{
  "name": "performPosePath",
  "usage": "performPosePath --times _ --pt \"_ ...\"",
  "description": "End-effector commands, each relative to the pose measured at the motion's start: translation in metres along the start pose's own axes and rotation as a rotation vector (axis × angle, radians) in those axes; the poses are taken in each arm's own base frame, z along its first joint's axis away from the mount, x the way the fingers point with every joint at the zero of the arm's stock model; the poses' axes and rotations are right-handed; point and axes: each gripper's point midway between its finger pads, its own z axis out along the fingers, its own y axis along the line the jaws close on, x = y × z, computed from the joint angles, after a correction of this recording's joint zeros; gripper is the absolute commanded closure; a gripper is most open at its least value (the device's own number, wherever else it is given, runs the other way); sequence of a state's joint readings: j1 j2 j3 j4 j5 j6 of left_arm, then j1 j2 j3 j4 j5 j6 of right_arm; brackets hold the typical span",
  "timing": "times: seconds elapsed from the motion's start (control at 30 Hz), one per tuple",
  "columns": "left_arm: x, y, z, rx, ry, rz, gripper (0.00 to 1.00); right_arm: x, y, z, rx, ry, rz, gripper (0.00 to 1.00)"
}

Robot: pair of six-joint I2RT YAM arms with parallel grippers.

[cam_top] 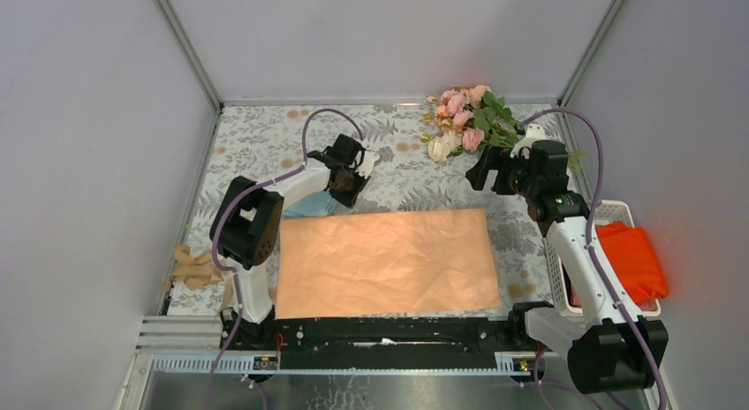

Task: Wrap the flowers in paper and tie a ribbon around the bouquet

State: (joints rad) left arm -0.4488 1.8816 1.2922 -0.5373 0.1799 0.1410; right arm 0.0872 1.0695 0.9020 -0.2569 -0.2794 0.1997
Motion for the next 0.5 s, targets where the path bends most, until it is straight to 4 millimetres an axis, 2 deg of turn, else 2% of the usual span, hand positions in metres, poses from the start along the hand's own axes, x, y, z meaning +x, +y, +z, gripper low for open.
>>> performPosePath --times 0.0,0.13,0.2,0.23,0.33,0.47 --pt "0.011 0.031 0.011 -0.061 0.052 -0.075 1.00 -0.003 0.007 -0.001 -0.025 -0.010 -0.006 0.00" --pt "0.035 0.080 0.017 -0.116 0.103 -0.158 1.00 -0.002 0.007 0.002 -0.023 0.004 -0.004 0.00" --pt "0.042 0.102 0.017 -0.140 0.122 -0.155 1.00 -0.004 0.008 0.003 -0.022 0.007 -0.005 0.00" --pt "0.042 0.120 0.016 -0.166 0.123 -0.151 1.00 -0.006 0.009 0.004 -0.022 0.005 -0.005 0.00" --pt "0.053 0.197 0.016 -0.292 0.166 -0.175 1.00 -0.012 0.011 0.006 -0.019 0.004 -0.011 0.00" --pt "0.062 0.314 0.002 -0.505 0.175 -0.144 1.00 -0.024 0.015 0.007 -0.016 -0.013 -0.025 0.00"
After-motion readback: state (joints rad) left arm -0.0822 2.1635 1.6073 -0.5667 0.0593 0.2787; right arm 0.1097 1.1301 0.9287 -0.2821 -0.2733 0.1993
